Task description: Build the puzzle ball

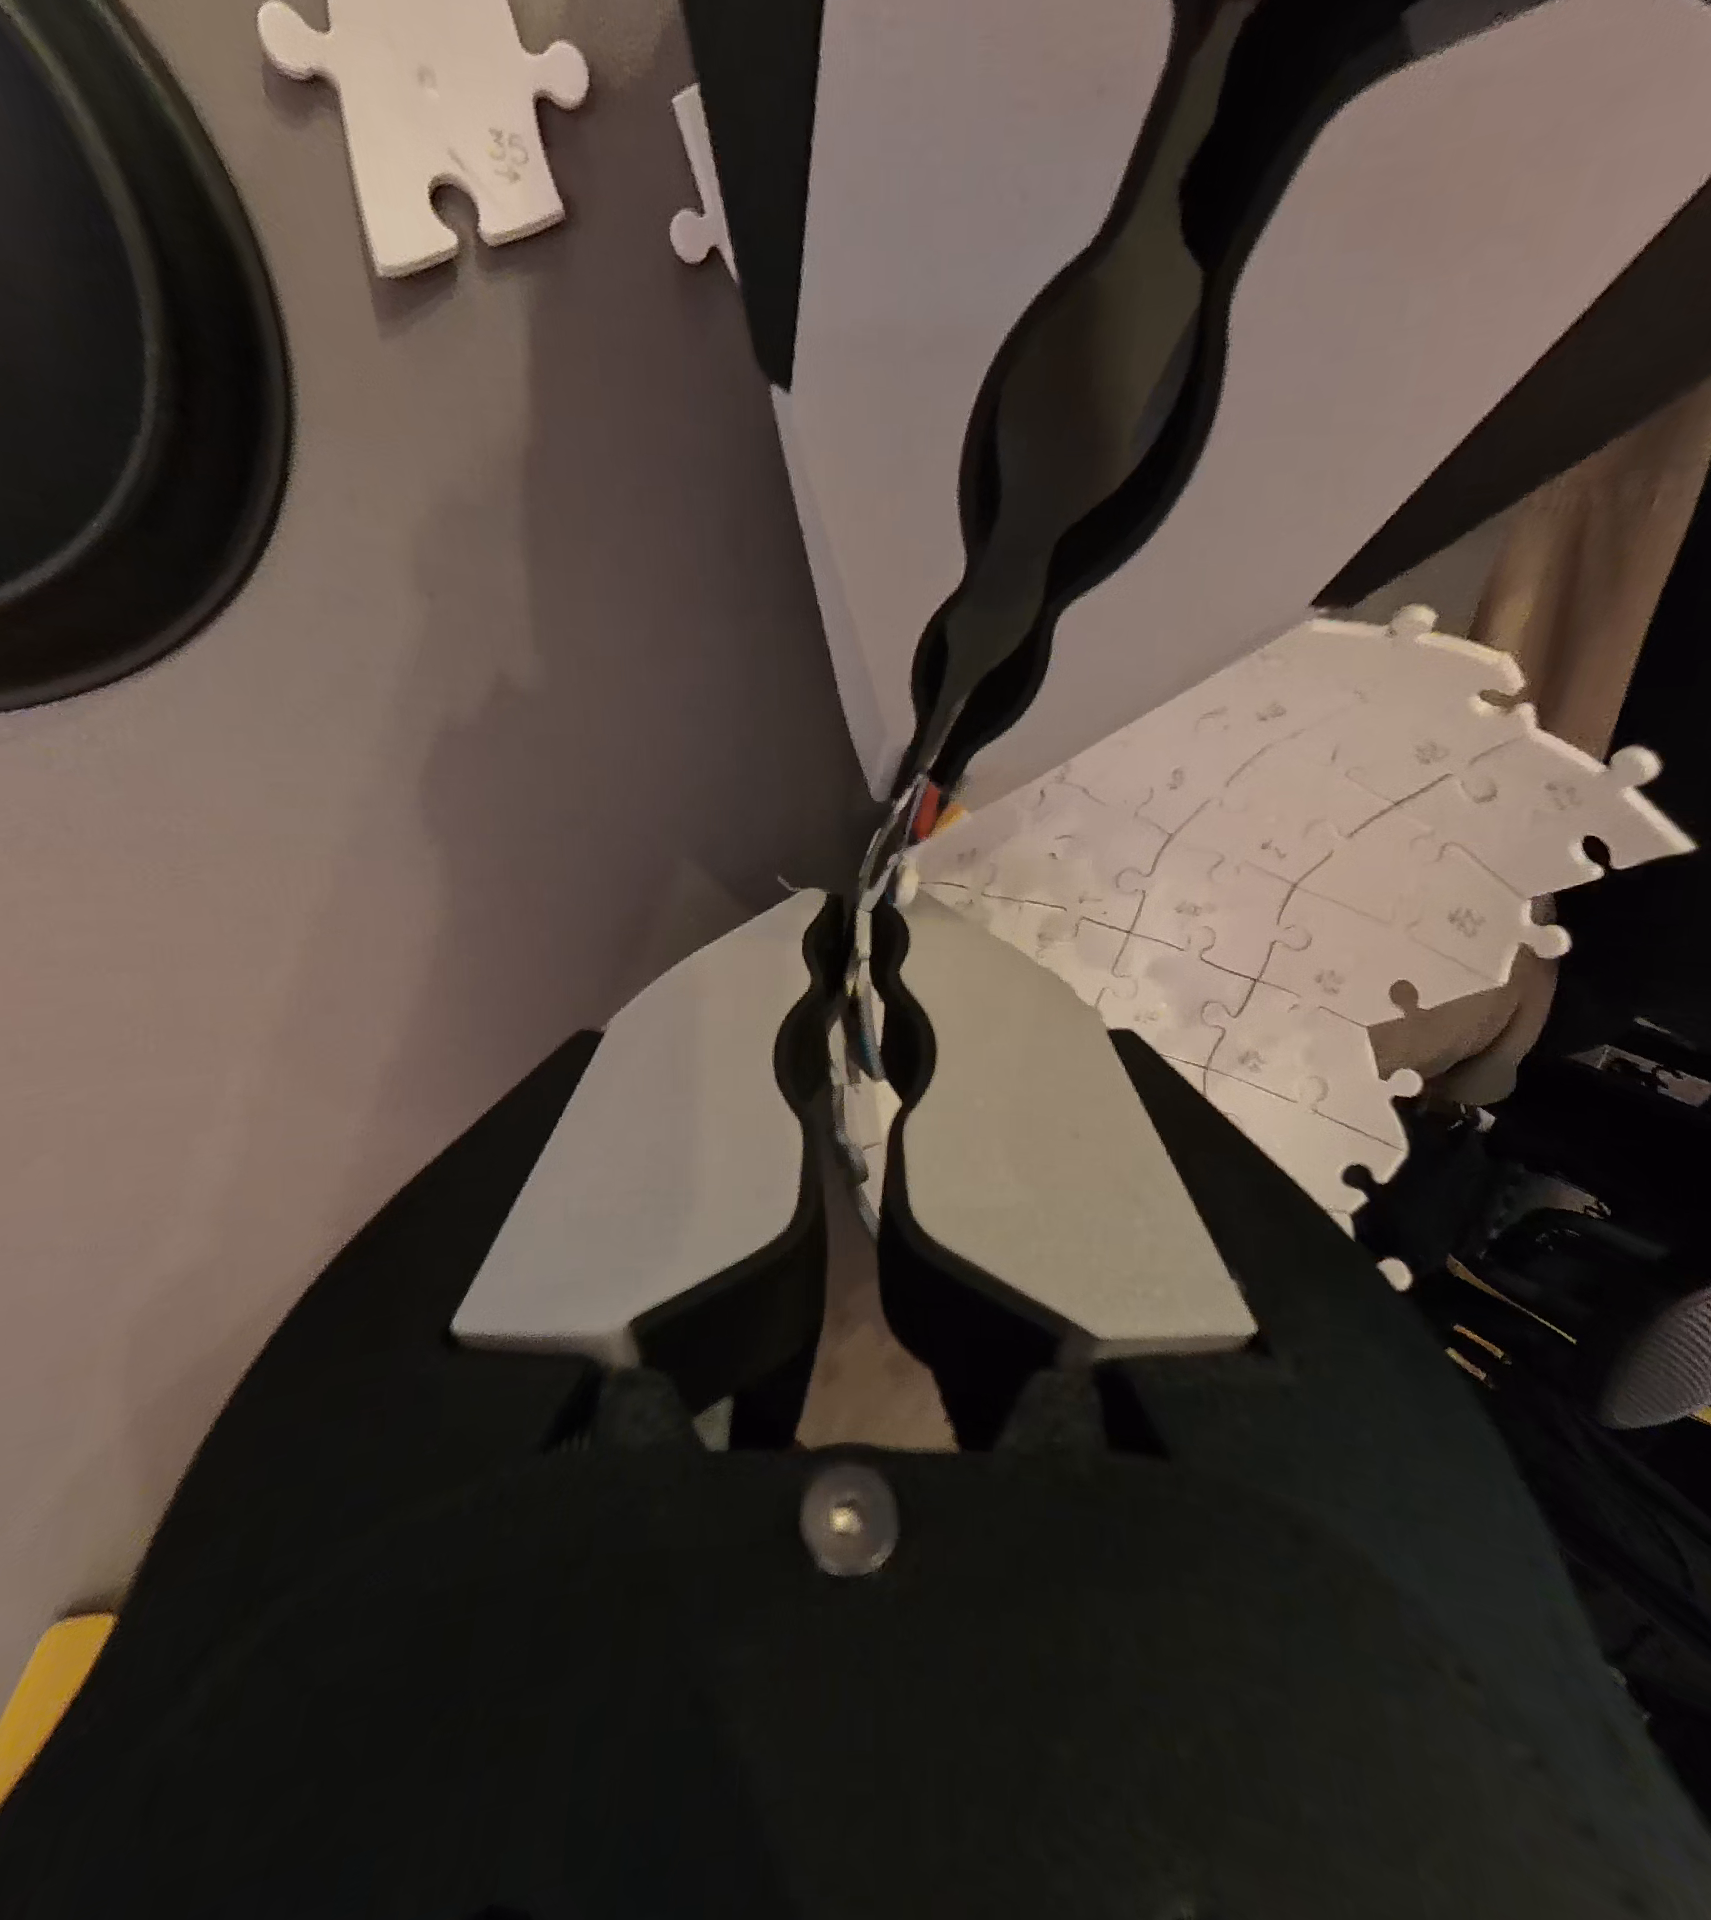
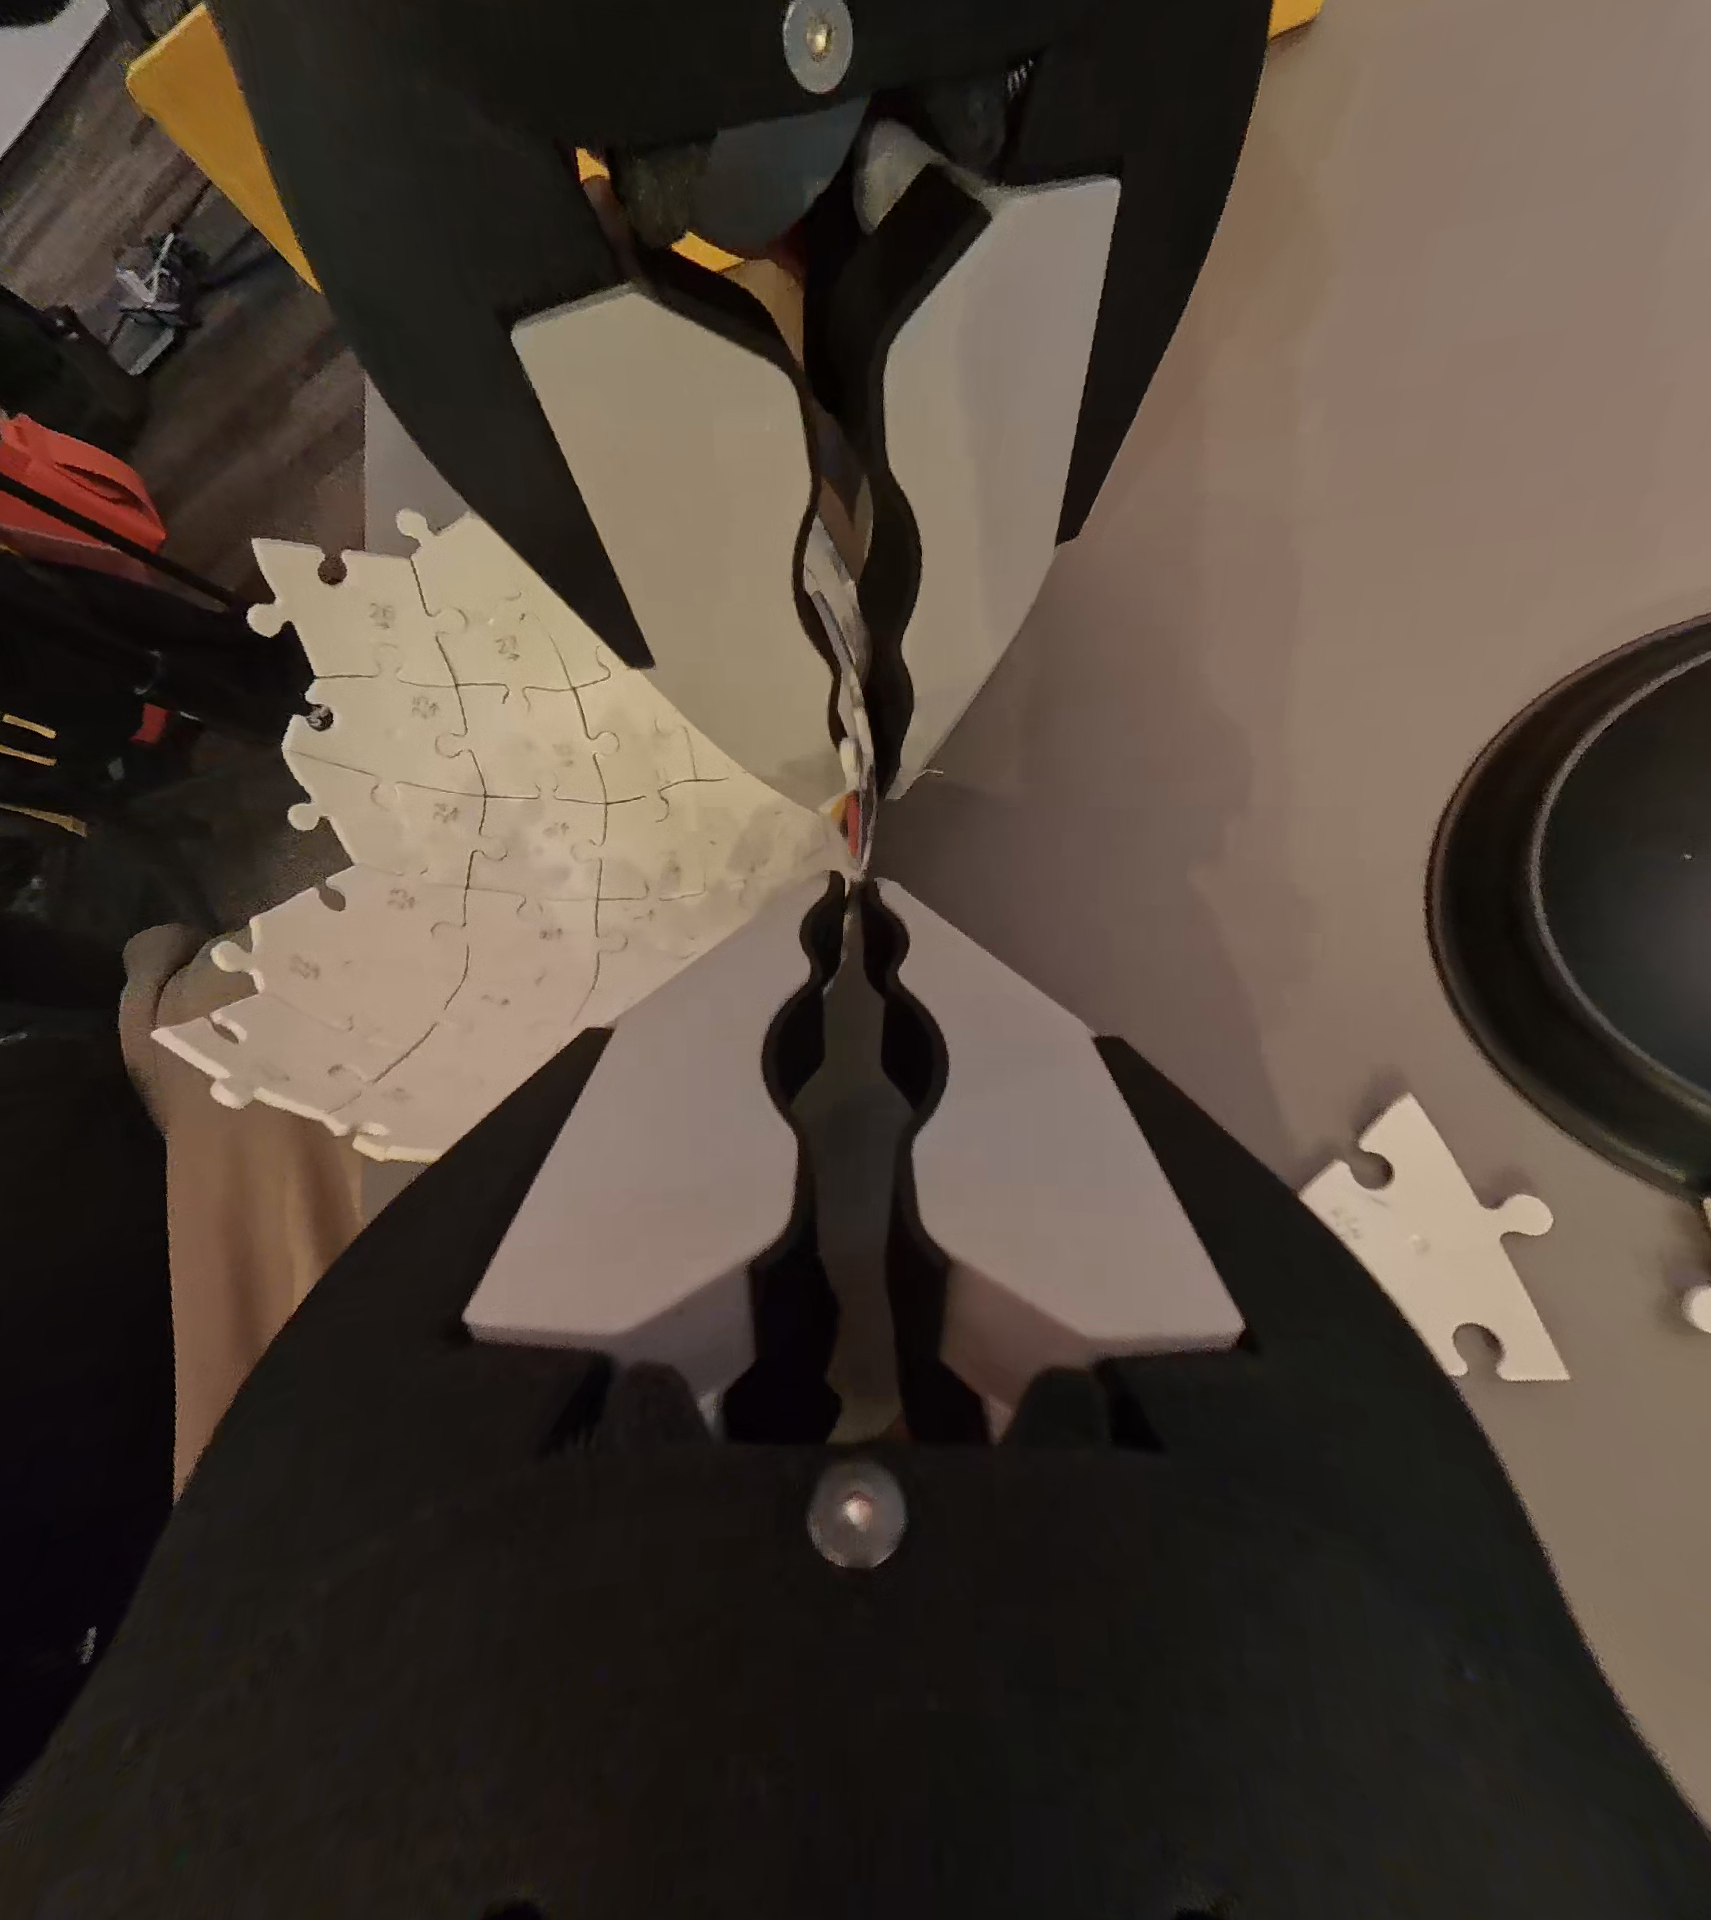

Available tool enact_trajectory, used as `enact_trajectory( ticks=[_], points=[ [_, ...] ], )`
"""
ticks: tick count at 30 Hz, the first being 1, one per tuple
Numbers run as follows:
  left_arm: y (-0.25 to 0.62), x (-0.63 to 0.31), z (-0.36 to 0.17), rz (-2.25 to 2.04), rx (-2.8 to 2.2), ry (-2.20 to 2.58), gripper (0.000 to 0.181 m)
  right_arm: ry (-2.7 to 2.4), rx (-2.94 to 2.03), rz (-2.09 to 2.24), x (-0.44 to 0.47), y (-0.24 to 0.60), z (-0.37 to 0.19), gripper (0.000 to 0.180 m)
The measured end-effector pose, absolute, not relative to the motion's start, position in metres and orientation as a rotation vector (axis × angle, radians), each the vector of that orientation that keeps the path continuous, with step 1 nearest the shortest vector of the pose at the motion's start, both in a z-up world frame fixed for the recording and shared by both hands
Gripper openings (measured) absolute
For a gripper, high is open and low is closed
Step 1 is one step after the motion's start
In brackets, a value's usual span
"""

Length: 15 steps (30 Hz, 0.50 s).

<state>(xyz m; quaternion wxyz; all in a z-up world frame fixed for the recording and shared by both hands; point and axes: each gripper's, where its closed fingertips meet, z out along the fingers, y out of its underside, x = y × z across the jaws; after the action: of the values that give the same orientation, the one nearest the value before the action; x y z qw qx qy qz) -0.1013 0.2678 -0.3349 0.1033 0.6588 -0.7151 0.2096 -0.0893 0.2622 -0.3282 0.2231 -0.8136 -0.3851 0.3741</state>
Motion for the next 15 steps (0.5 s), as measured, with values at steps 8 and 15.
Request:
enact_trajectory(
  ticks=[8,15],
  points=[
    [0.2677,-0.101,-0.3343,0.61,1.954,-2.092,0.005,-1.045,-2.251,1.039,-0.089,0.2627,-0.3283,0.001],
    [0.2719,-0.103,-0.3329,0.584,1.963,-2.115,0.019,-1.045,-2.24,1.035,-0.0899,0.2631,-0.3263,0.001]
  ],
)
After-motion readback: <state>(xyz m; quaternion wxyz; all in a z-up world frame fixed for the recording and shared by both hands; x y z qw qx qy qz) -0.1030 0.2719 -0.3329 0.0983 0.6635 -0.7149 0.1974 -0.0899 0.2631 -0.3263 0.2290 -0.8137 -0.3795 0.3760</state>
